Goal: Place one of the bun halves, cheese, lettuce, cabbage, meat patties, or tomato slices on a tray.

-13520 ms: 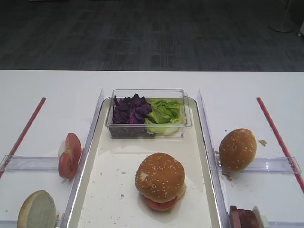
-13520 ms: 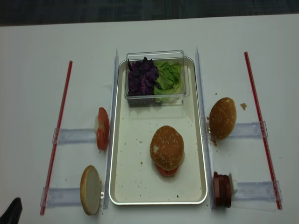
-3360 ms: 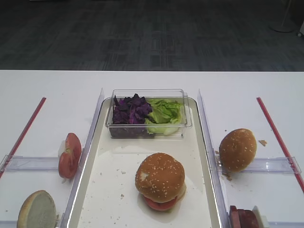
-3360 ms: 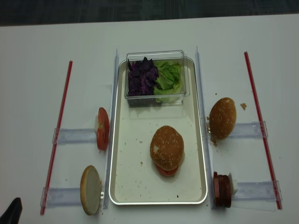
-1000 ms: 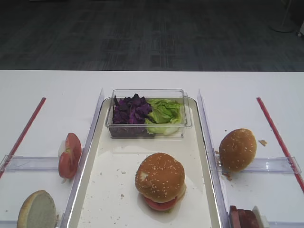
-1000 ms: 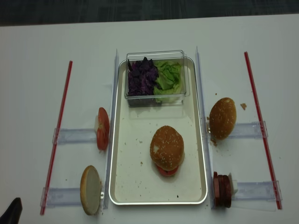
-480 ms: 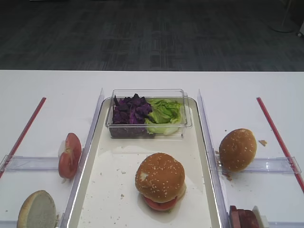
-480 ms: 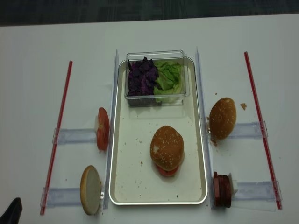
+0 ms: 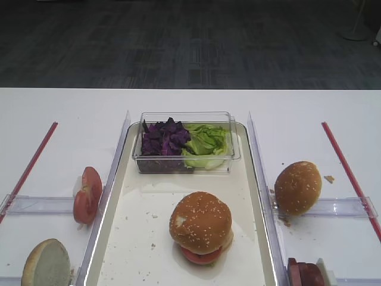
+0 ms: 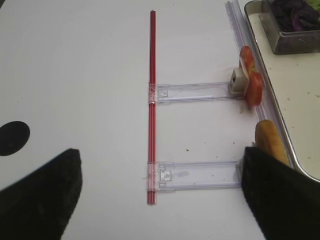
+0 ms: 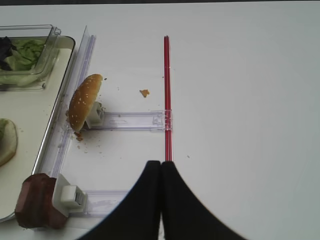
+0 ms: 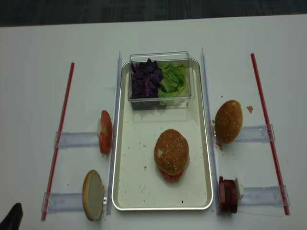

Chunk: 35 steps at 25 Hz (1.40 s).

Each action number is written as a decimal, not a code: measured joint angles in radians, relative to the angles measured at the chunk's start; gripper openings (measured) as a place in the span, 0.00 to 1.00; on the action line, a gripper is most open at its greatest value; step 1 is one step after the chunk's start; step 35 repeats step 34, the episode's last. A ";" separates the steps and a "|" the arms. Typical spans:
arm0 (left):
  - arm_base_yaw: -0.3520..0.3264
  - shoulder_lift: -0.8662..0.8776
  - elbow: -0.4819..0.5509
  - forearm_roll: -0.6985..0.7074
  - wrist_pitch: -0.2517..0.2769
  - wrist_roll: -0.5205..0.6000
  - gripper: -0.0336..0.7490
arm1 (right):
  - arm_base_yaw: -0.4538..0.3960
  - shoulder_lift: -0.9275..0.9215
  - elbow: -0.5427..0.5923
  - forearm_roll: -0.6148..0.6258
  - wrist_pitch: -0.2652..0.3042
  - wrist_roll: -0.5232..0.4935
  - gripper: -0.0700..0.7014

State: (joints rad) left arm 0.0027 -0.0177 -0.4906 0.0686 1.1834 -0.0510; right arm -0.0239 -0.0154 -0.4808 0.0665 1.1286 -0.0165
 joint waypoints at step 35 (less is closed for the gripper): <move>0.000 0.000 0.000 0.000 0.000 0.000 0.81 | 0.000 0.000 0.000 0.000 0.000 0.000 0.14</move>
